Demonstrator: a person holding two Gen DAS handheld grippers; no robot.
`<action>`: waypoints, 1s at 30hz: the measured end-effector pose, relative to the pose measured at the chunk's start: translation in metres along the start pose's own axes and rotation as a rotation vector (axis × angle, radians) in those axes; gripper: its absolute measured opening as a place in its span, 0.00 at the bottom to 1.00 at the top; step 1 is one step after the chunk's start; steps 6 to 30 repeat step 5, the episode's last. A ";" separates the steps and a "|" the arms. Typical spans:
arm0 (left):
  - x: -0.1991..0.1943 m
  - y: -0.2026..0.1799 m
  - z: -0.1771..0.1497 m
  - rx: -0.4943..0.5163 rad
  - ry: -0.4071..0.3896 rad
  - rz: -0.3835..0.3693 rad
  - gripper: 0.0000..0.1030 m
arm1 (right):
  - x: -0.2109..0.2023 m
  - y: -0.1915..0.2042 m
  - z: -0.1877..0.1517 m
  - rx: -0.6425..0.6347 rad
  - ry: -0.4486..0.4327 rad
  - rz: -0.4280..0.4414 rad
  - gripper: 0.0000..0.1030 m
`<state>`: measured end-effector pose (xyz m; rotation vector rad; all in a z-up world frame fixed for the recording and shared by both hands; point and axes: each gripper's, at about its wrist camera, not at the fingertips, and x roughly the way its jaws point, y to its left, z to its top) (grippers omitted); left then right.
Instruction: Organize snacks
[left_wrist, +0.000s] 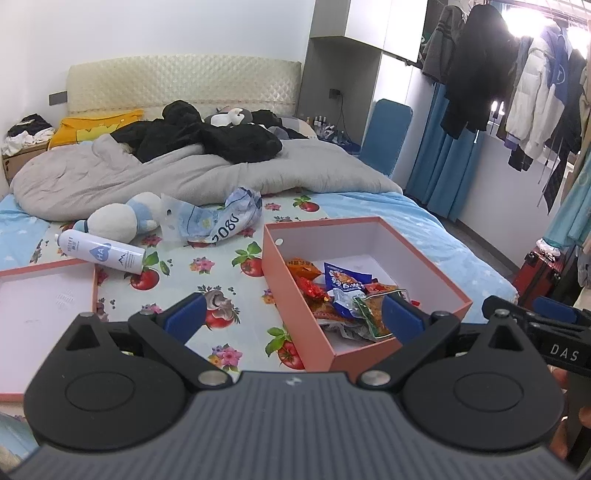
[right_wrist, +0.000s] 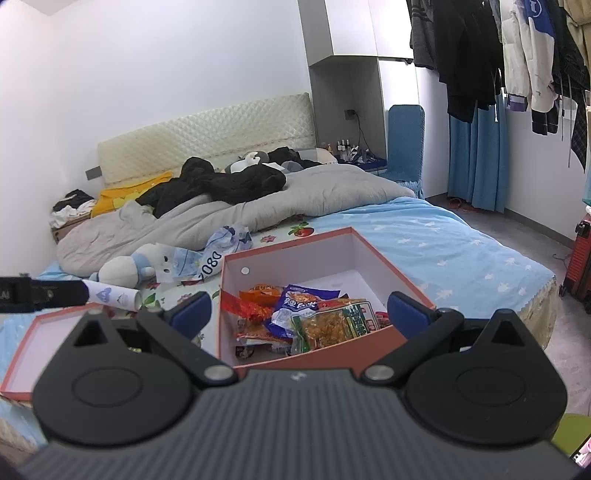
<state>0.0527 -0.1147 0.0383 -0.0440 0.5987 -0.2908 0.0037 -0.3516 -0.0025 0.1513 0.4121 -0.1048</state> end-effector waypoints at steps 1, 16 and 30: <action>0.000 0.000 0.000 -0.002 0.001 0.001 0.99 | 0.001 0.000 0.000 0.000 0.001 -0.001 1.00; 0.000 0.002 0.000 -0.001 0.003 0.005 0.99 | 0.001 0.001 -0.001 0.009 0.000 0.003 1.00; 0.000 0.002 0.000 -0.001 0.003 0.005 0.99 | 0.001 0.001 -0.001 0.009 0.000 0.003 1.00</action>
